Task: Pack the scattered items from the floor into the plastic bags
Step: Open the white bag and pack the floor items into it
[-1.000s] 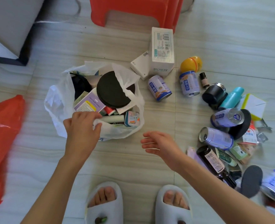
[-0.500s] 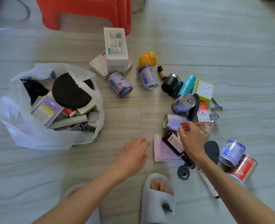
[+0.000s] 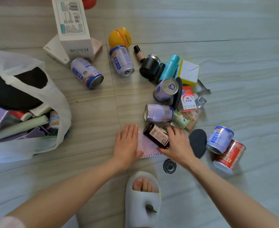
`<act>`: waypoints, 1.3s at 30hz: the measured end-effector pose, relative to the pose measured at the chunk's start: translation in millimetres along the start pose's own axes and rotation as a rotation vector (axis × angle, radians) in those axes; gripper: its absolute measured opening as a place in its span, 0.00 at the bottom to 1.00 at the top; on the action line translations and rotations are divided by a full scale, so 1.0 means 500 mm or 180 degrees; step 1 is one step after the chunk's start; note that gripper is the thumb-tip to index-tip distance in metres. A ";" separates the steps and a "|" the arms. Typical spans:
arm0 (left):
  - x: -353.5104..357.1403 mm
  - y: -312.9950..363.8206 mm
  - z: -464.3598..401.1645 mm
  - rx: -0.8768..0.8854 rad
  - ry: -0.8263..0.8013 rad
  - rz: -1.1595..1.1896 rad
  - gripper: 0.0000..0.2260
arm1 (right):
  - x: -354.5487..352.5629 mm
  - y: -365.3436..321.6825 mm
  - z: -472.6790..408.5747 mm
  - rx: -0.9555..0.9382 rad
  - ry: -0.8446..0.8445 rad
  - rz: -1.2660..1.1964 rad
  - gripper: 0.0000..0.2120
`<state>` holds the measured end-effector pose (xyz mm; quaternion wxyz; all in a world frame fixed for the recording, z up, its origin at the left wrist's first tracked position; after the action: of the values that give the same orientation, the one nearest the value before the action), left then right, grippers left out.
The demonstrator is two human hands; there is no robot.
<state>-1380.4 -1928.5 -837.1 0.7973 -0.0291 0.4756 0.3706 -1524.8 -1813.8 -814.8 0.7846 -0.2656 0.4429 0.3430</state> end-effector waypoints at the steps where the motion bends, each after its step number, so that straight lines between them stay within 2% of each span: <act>1: 0.003 0.012 -0.001 -0.0039 0.0075 -0.0026 0.42 | 0.000 0.002 -0.002 0.0001 0.0023 -0.0062 0.39; 6: -0.005 0.047 -0.017 -0.0432 0.0300 0.0329 0.41 | 0.007 0.008 -0.005 0.0094 0.0045 -0.0203 0.36; 10: -0.002 0.036 -0.030 -0.0633 0.0307 0.0777 0.30 | 0.007 0.004 -0.009 0.0065 -0.0073 -0.0121 0.34; 15: 0.007 -0.007 -0.019 -0.1117 0.0234 0.2121 0.19 | -0.007 -0.003 -0.003 0.0186 -0.0405 -0.0929 0.32; 19: -0.028 -0.033 0.010 -0.1448 0.0457 0.3023 0.14 | -0.043 -0.040 0.003 0.0179 -0.0461 -0.1547 0.28; 22: -0.082 -0.063 0.048 -0.1312 0.0800 0.3208 0.13 | -0.065 -0.087 0.004 0.0116 -0.0223 -0.1768 0.22; 25: -0.139 -0.105 0.114 -0.1104 0.1208 0.3008 0.10 | -0.079 -0.138 0.010 0.0247 -0.0240 -0.2137 0.22; 30: -0.216 -0.200 0.262 -0.1004 0.1768 0.2665 0.08 | -0.126 -0.257 0.014 0.0042 -0.0839 -0.2527 0.20; 32: -0.234 -0.250 0.316 -0.1245 0.2071 0.2805 0.08 | -0.142 -0.319 0.017 -0.0075 -0.1358 -0.2848 0.18; 34: -0.244 -0.298 0.361 -0.1560 0.2403 0.3102 0.08 | -0.150 -0.385 0.020 -0.0158 -0.1816 -0.3106 0.21; 37: -0.253 -0.357 0.411 -0.2000 0.2950 0.3602 0.08 | -0.148 -0.471 0.014 -0.0246 -0.2252 -0.3003 0.26; 39: -0.258 -0.391 0.431 -0.2310 0.3421 0.3952 0.07 | -0.145 -0.519 0.007 -0.0256 -0.2513 -0.2987 0.23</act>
<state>-1136.1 -2056.6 -678.8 0.0650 -0.1863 0.5683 0.7988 -1349.2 -1995.3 -720.5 0.9461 -0.3145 -0.0586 0.0499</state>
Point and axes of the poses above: each hand's wrist, its own z-axis away from the middle knuckle, its own x-axis out of the palm, y = z × x, the point moved 2 cm from there along -z, towards the middle knuckle, and after that the axes turned 1 degree about -z, right-handed, at the moved point
